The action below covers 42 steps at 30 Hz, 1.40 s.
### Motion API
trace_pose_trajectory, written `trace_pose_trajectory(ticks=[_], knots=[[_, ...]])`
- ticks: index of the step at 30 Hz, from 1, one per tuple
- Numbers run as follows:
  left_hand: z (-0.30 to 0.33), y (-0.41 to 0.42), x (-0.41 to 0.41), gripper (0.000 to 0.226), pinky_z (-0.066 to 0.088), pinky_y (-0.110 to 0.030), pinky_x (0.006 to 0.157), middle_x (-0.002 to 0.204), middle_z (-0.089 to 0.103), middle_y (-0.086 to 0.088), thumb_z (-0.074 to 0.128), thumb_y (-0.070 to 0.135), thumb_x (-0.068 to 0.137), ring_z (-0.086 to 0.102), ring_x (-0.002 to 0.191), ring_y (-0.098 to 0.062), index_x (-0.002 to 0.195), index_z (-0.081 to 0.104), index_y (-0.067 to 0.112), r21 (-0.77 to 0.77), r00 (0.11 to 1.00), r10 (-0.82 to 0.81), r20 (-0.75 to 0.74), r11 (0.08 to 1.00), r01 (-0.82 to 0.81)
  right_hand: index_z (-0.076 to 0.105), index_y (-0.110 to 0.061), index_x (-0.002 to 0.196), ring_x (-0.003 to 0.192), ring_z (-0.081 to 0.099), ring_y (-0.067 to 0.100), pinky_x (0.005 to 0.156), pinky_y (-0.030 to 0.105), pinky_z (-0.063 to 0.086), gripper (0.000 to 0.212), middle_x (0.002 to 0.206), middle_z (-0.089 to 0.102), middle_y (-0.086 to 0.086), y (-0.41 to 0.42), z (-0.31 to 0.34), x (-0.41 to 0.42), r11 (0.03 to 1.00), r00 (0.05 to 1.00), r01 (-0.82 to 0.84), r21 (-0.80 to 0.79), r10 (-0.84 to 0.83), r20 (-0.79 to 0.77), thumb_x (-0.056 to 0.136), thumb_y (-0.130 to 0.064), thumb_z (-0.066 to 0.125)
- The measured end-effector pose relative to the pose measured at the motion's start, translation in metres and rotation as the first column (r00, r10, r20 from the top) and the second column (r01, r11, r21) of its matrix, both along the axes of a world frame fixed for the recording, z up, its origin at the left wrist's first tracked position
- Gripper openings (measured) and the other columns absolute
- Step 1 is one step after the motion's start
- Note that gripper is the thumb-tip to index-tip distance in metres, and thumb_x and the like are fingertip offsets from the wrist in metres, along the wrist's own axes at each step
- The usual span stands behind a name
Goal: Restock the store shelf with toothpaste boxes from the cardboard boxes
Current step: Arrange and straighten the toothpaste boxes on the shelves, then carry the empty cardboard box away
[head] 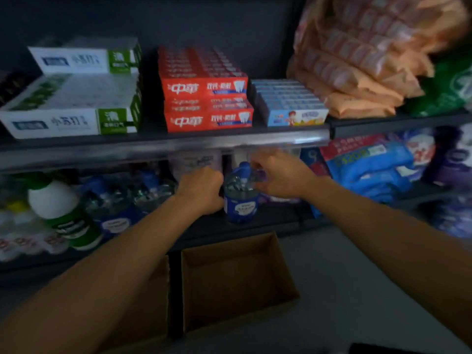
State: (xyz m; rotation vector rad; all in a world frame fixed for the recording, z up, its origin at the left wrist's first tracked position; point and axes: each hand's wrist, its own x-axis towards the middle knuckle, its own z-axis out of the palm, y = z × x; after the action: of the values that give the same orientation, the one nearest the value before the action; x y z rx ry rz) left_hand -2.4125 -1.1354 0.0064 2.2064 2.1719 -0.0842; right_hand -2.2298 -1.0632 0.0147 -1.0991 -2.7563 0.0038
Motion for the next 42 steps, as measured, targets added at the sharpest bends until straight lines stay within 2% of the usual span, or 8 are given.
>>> trace_pose_trajectory(ticks=[5, 12, 16, 24, 27, 33, 39, 42], knots=[[-0.079, -0.016, 0.015, 0.019, 0.042, -0.031, 0.063, 0.088, 0.05, -0.002, 0.062, 0.031, 0.087, 0.054, 0.084, -0.022, 0.088, 0.049, 0.017, -0.186, 0.991, 0.064, 0.121, 0.982, -0.04, 0.052, -0.014, 0.107, 0.103, 0.053, 0.024, 0.071, 0.029, 0.038, 0.037, 0.114, 0.054, 0.005, -0.026, -0.082, 0.014, 0.987, 0.996, 0.079, -0.14, -0.071, 0.059, 0.081, -0.036, 0.068], [-0.178, -0.039, 0.009, 0.018, 0.05, -0.038, 0.076, 0.111, 0.058, -0.01, 0.06, 0.023, 0.088, 0.056, 0.099, -0.027, 0.104, 0.054, 0.016, -0.329, 0.922, 0.334, 0.197, 0.908, -0.258, 0.05, -0.016, 0.116, 0.112, 0.051, 0.024, 0.082, 0.032, 0.041, 0.04, 0.123, 0.051, 0.005, -0.043, -0.172, 0.029, 0.918, 0.976, 0.217, -0.331, -0.194, 0.101, 0.085, -0.039, 0.063], [-0.223, -0.055, 0.002, 0.036, 0.048, -0.042, 0.093, 0.134, 0.047, -0.014, 0.057, 0.019, 0.089, 0.04, 0.126, -0.032, 0.124, 0.054, 0.008, -0.307, 0.903, 0.408, 0.132, 0.883, -0.354, 0.045, -0.016, 0.131, 0.122, 0.047, 0.028, 0.096, 0.038, 0.042, 0.054, 0.134, 0.047, 0.008, -0.052, -0.213, 0.034, 0.871, 0.958, 0.285, -0.4, -0.255, 0.128, 0.087, -0.043, 0.061], [-0.273, -0.077, -0.008, 0.058, 0.03, -0.047, 0.112, 0.152, 0.026, -0.015, 0.053, 0.024, 0.092, 0.023, 0.139, -0.034, 0.143, 0.034, 0.005, -0.187, 0.865, 0.49, 0.105, 0.864, -0.467, 0.045, -0.015, 0.126, 0.12, 0.047, 0.025, 0.091, 0.039, 0.046, 0.047, 0.132, 0.044, 0.006, -0.057, -0.267, 0.044, 0.871, 0.956, 0.294, -0.393, -0.267, 0.124, 0.09, -0.043, 0.057], [-0.282, -0.082, -0.011, 0.073, 0.033, -0.049, 0.11, 0.153, 0.02, -0.017, 0.053, 0.023, 0.093, 0.016, 0.143, -0.036, 0.151, 0.013, 0.004, -0.206, 0.802, 0.556, 0.218, 0.83, -0.519, 0.045, -0.013, 0.127, 0.121, 0.045, 0.026, 0.095, 0.04, 0.046, 0.049, 0.133, 0.043, 0.008, -0.051, -0.279, 0.058, 0.868, 0.932, 0.359, -0.343, -0.35, 0.092, 0.09, -0.044, 0.055], [-0.298, -0.082, -0.003, 0.069, 0.042, -0.052, 0.094, 0.149, 0.028, -0.022, 0.039, 0.025, 0.099, 0.043, 0.125, -0.043, 0.152, -0.001, 0.005, -0.27, 0.664, 0.654, 0.363, 0.756, -0.597, 0.042, -0.007, 0.129, 0.112, 0.05, 0.029, 0.087, 0.039, 0.045, 0.054, 0.126, 0.046, 0.014, -0.04, -0.308, 0.079, 0.793, 0.855, 0.485, -0.369, -0.519, 0.009, 0.094, -0.049, 0.047], [-0.32, -0.083, -0.004, 0.053, 0.042, -0.052, 0.091, 0.138, 0.044, -0.028, 0.029, 0.026, 0.103, 0.05, 0.116, -0.048, 0.149, 0.014, 0.003, -0.214, 0.598, 0.694, 0.402, 0.706, -0.675, 0.039, -0.008, 0.13, 0.108, 0.057, 0.038, 0.084, 0.041, 0.044, 0.053, 0.119, 0.058, 0.019, -0.039, -0.34, 0.08, 0.583, 0.753, 0.536, -0.611, -0.657, 0.034, 0.1, -0.05, 0.025], [-0.33, -0.08, -0.009, 0.036, 0.042, -0.049, 0.084, 0.119, 0.054, -0.034, 0.026, 0.026, 0.104, 0.054, 0.106, -0.05, 0.126, 0.035, -0.001, -0.209, 0.532, 0.721, 0.444, 0.661, -0.721, 0.046, -0.008, 0.123, 0.102, 0.058, 0.038, 0.078, 0.037, 0.04, 0.048, 0.109, 0.062, 0.019, -0.036, -0.351, 0.081, 0.562, 0.711, 0.507, -0.653, -0.702, -0.052, 0.102, -0.044, 0.022]])
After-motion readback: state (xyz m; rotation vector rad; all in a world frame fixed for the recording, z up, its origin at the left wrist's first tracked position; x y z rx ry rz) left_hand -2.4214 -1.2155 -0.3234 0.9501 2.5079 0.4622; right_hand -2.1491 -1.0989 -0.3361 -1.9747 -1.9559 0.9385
